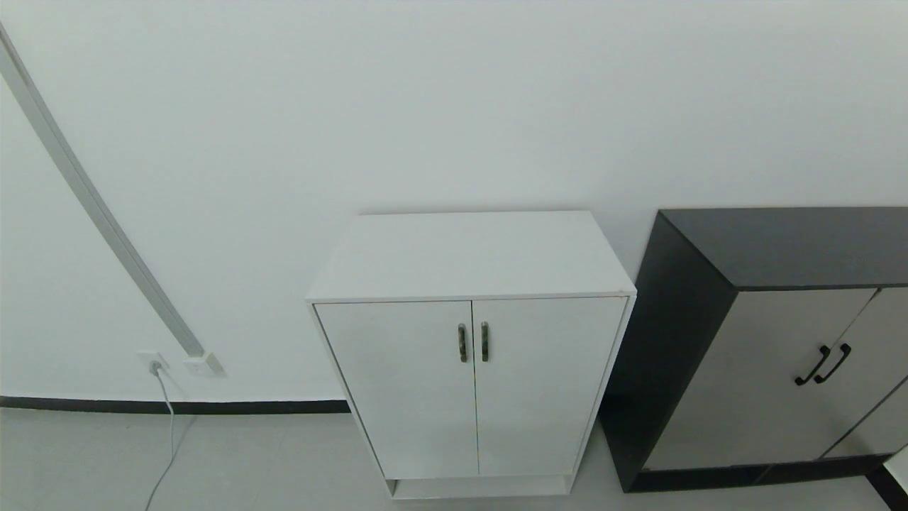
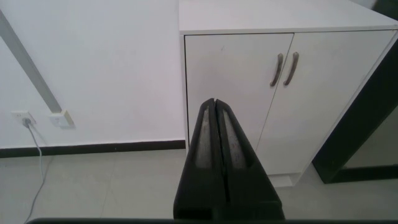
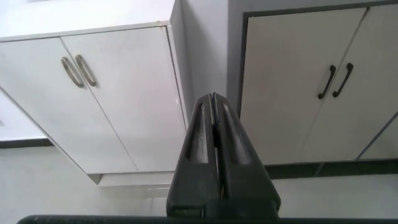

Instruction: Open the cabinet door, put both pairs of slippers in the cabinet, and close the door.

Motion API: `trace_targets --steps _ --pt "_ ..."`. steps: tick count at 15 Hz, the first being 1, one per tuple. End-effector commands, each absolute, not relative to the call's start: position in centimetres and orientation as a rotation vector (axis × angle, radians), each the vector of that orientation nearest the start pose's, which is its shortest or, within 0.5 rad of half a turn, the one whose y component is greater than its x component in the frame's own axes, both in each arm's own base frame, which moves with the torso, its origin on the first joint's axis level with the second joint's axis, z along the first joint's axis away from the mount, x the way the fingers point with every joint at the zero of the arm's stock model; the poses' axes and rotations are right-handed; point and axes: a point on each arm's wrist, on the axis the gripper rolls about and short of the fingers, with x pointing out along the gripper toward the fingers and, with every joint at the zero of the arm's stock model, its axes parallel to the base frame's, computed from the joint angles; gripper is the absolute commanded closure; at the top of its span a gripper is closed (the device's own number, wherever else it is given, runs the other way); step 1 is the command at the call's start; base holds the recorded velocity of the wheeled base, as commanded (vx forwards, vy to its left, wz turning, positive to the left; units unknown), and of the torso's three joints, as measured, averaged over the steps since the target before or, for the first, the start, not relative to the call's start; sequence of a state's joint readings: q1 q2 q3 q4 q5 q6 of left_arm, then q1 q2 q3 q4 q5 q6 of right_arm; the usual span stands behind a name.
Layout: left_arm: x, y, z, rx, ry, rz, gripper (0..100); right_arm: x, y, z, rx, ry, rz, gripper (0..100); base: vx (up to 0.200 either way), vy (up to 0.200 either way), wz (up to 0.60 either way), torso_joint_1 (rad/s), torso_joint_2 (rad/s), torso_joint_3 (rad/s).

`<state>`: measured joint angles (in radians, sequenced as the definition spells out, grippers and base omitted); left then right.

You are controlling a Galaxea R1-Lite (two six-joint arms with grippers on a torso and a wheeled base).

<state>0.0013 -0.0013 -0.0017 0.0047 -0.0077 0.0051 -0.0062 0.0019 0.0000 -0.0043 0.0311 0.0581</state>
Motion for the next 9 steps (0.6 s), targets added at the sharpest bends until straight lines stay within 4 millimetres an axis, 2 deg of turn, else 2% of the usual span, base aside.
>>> trace_targets --steps 1,9 --pt "-2.29 -0.02 7.54 0.006 0.003 -0.006 100 -2.28 0.09 7.60 0.058 -0.004 0.026 100 0.000 0.000 0.00 0.000 0.00 0.000" --pt "-2.29 -0.02 7.54 0.006 0.003 -0.006 100 -2.28 0.09 7.60 0.054 -0.004 0.029 100 0.000 0.000 0.00 0.000 0.00 0.000"
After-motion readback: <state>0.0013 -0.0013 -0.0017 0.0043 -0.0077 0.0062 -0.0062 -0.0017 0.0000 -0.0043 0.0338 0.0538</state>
